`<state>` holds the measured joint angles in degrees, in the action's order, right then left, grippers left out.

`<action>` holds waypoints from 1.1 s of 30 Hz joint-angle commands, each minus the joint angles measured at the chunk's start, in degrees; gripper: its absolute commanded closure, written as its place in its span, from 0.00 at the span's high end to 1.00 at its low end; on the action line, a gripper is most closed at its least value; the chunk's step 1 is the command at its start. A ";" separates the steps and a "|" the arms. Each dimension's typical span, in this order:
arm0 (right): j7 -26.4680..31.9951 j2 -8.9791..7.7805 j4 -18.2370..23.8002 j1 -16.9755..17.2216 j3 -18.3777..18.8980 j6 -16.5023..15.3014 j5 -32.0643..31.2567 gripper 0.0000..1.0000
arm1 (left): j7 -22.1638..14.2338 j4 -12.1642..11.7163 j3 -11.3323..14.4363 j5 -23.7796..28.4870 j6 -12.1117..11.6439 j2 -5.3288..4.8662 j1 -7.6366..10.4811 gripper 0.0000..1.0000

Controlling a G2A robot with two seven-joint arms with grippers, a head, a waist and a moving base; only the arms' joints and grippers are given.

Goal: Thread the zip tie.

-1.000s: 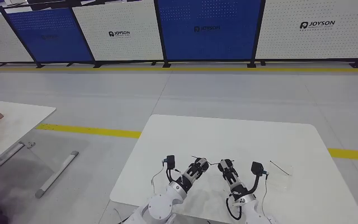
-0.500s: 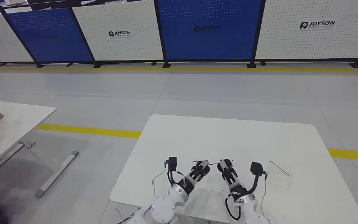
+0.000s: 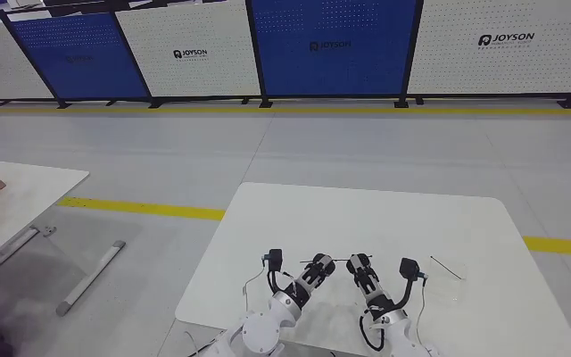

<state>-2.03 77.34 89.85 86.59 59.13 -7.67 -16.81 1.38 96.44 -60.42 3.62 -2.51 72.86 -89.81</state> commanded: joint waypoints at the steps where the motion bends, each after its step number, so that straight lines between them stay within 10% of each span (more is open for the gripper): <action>1: 0.35 0.03 0.01 -0.03 0.02 -0.03 0.05 0.00 | -0.05 -0.02 0.03 -0.53 -0.06 -0.02 0.07 0.00; 17: 6.55 0.04 0.19 -0.58 0.92 -0.47 3.58 0.00 | -0.55 0.11 0.09 -2.14 -0.65 -0.11 -0.13 0.00; 19: 6.57 0.05 0.15 -0.56 1.01 -0.69 3.66 0.40 | -0.49 -0.01 0.11 -2.15 -0.30 -0.10 -0.04 0.00; 22: 5.95 0.06 0.35 -0.30 1.13 -0.84 3.26 0.58 | -0.40 -0.18 0.24 -2.18 0.02 -0.05 0.11 0.00; 33: 3.59 0.02 1.68 1.14 1.84 -1.75 1.89 0.37 | -0.01 -0.25 0.50 -2.46 0.41 0.02 0.09 0.00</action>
<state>1.61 77.37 91.47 87.66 60.91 -9.38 -14.87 1.40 96.22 -59.97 1.36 -2.11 72.89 -89.70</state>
